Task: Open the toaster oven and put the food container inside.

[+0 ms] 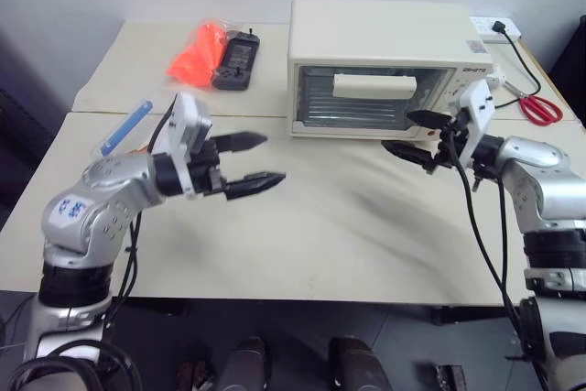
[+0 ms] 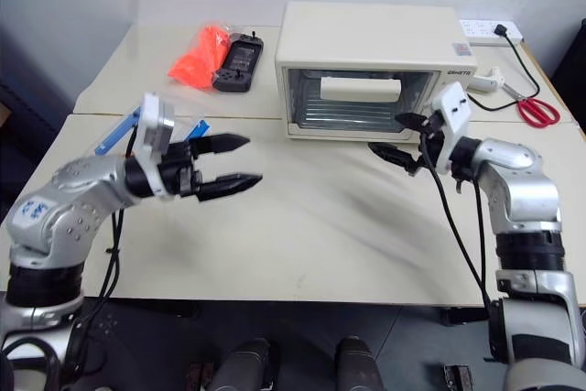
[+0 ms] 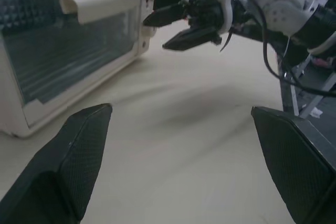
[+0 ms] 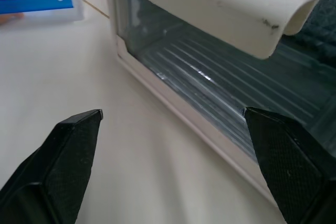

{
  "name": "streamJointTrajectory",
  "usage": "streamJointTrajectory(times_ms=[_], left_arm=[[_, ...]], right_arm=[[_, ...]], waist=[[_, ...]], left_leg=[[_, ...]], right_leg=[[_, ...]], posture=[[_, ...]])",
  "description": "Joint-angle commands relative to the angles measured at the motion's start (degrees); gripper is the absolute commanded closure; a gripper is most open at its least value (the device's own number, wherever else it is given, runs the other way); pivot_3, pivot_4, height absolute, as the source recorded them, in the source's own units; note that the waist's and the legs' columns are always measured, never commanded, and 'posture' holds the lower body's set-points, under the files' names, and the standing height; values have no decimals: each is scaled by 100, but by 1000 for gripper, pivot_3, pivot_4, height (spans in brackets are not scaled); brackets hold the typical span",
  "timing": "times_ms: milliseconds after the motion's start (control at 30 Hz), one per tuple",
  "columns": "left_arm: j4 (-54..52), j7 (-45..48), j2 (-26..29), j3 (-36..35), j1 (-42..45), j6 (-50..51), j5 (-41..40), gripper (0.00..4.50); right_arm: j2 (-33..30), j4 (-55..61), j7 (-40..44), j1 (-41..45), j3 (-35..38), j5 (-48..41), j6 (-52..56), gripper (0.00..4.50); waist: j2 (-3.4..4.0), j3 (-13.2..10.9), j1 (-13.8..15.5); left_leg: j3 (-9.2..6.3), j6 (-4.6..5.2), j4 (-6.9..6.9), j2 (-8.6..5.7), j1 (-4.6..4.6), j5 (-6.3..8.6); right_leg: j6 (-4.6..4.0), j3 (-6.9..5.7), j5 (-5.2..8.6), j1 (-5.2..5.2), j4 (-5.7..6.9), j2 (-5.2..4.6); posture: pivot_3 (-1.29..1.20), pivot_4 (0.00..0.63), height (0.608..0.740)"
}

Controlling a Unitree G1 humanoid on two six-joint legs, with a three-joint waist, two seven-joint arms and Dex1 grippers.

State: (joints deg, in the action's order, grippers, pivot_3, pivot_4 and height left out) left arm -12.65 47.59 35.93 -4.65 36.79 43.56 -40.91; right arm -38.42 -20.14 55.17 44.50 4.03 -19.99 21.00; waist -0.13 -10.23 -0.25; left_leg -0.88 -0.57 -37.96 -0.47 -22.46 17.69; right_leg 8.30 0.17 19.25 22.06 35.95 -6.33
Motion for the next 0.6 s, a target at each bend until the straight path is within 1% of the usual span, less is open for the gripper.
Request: streamJointTrajectory(times_ms=[33, 167, 267, 367, 600], left_arm=[[52, 37, -56, 50, 216, -106, 70, 0], [46, 79, -66, 61, 211, -184, 130, 0], [39, 109, -53, 55, 183, -250, 185, 0], [68, 112, -52, 38, 178, -299, 234, 0], [211, 119, -63, 59, 165, -530, 448, 0]], right_arm=[[33, -392, 18, 374, 10, 177, -322, 34], [57, -651, 112, 600, -13, 249, -519, 34], [113, -840, 141, 808, 21, 244, -597, 34], [155, -775, 260, 873, 44, 168, -622, 34], [188, 185, 460, 512, 121, -265, -172, 34]], waist=[[0, 0, -11], [0, 0, -64], [0, 0, -132], [0, 0, -145], [-1, -1, -131]], left_leg=[[2, 2, 1, -3, -6, 1], [-2, 2, -3, -1, -58, 1], [-3, 2, -10, -2, -67, 1], [-2, 0, -24, 0, -67, -1], [-5, -9, -27, 3, -60, -20]], right_leg=[[0, 0, 0, 9, 2, -2], [0, -6, 0, 61, 10, 0], [1, -10, 0, 64, 11, -1], [4, -10, -2, 58, 12, 0], [5, -7, -2, 62, 49, 2]], posture=[[0, 150, 740], [0, 150, 740], [0, 150, 740], [0, 150, 740], [0, 150, 740]])
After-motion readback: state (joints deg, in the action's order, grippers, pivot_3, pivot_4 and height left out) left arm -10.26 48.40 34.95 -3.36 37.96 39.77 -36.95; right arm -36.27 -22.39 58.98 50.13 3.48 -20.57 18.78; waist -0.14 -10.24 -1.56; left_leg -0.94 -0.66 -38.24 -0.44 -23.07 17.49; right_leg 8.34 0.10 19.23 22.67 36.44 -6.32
